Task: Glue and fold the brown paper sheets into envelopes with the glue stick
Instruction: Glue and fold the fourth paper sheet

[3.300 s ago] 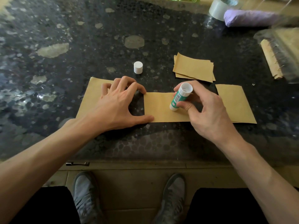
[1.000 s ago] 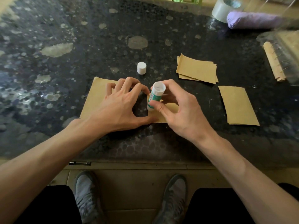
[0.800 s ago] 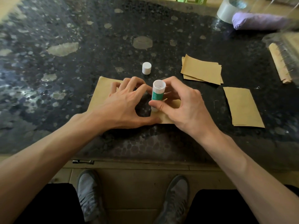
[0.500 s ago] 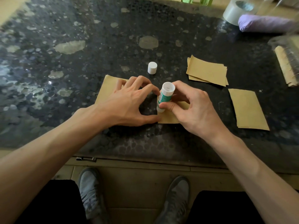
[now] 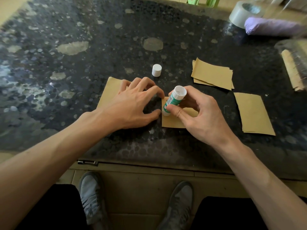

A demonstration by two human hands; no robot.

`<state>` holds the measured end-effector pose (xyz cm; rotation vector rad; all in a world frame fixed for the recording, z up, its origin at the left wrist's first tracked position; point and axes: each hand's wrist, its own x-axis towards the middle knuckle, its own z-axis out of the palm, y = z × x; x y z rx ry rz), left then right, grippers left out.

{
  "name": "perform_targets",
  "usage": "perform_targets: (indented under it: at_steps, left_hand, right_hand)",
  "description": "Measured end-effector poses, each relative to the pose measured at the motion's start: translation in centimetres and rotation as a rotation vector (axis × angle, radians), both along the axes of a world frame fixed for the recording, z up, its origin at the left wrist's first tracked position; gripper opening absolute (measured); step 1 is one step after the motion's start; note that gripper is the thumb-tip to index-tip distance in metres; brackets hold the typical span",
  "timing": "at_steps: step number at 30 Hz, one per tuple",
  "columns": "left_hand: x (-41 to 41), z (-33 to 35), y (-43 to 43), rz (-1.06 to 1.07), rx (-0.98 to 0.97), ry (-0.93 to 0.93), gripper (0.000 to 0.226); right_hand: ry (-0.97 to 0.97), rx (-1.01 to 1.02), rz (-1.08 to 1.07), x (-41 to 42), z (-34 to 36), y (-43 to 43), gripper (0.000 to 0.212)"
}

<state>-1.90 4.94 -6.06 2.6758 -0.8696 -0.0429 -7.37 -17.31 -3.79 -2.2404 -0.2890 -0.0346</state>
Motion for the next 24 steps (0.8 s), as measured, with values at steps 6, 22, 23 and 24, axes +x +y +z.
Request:
perform_targets:
  at_steps: [6, 22, 23, 24]
  left_hand:
    - [0.06, 0.22, 0.09, -0.026, 0.060, -0.098, 0.040]
    - [0.10, -0.04, 0.30, -0.043, 0.082, -0.164, 0.043]
    - [0.08, -0.03, 0.29, -0.042, 0.080, -0.160, 0.042]
    - [0.06, -0.02, 0.27, -0.040, 0.080, -0.158, 0.042]
  right_hand:
    - [-0.045, -0.014, -0.040, -0.26, 0.00, 0.37, 0.035]
    - [-0.020, -0.117, 0.044, -0.94, 0.25, 0.19, 0.029]
    - [-0.018, -0.125, 0.050, -1.00, 0.23, 0.20, 0.030]
    - [-0.018, -0.129, 0.054, -1.05, 0.21, 0.19, 0.031]
